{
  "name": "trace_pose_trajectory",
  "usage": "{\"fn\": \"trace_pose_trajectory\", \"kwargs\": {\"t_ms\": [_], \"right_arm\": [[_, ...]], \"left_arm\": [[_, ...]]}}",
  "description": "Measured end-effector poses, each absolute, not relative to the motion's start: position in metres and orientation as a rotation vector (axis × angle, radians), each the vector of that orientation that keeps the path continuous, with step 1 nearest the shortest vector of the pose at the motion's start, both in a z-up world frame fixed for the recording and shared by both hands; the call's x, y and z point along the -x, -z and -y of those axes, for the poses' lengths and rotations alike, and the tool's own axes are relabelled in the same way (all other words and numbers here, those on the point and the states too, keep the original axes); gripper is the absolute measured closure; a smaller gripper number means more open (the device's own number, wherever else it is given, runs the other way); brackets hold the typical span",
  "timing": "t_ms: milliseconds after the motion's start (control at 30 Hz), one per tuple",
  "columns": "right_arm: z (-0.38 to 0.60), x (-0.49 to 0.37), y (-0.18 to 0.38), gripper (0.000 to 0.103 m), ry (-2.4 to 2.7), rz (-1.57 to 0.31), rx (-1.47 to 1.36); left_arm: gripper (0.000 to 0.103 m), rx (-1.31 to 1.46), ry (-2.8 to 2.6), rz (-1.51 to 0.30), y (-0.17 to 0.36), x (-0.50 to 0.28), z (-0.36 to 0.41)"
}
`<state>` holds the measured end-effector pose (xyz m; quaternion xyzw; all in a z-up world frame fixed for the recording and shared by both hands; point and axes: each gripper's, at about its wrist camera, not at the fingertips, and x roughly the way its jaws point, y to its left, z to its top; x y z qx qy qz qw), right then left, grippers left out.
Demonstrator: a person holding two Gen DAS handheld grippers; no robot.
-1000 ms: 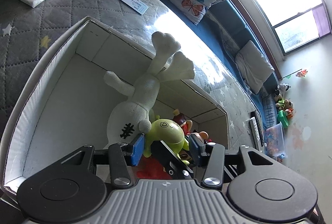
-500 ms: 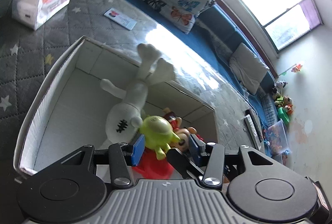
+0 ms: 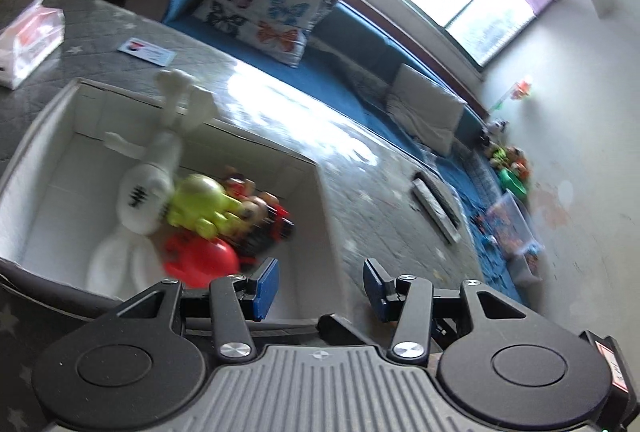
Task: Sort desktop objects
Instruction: 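Lower the alien into the box and open the left gripper, then move the left gripper to the tan peanut toy and grasp it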
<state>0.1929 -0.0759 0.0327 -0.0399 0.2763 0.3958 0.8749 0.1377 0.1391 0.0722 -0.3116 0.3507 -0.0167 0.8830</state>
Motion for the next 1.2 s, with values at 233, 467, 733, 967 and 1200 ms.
{"fn": "trace_pose_trajectory", "kwargs": {"t_ms": [233, 467, 733, 967, 1200], "right_arm": [[0.118, -0.18, -0.023, 0.036, -0.763, -0.578, 0.092], [0.15, -0.185, -0.012, 0.033, -0.691, -0.6, 0.079], [0.183, -0.21, 0.002, 0.026, -0.59, -0.611, 0.083], [0.193, -0.24, 0.018, 0.026, -0.569, -0.652, 0.047], [0.193, -0.257, 0.024, 0.028, -0.596, -0.667, 0.04]], "left_arm": [[0.054, 0.567, 0.116, -0.736, -0.071, -0.138, -0.09], [0.054, 0.569, 0.175, -0.787, -0.052, -0.155, -0.056], [0.054, 0.627, 0.165, -0.821, -0.027, -0.189, -0.033], [0.054, 0.689, 0.133, -0.813, -0.012, -0.214, -0.028], [0.054, 0.739, 0.099, -0.846, 0.002, -0.236, -0.021]]}}
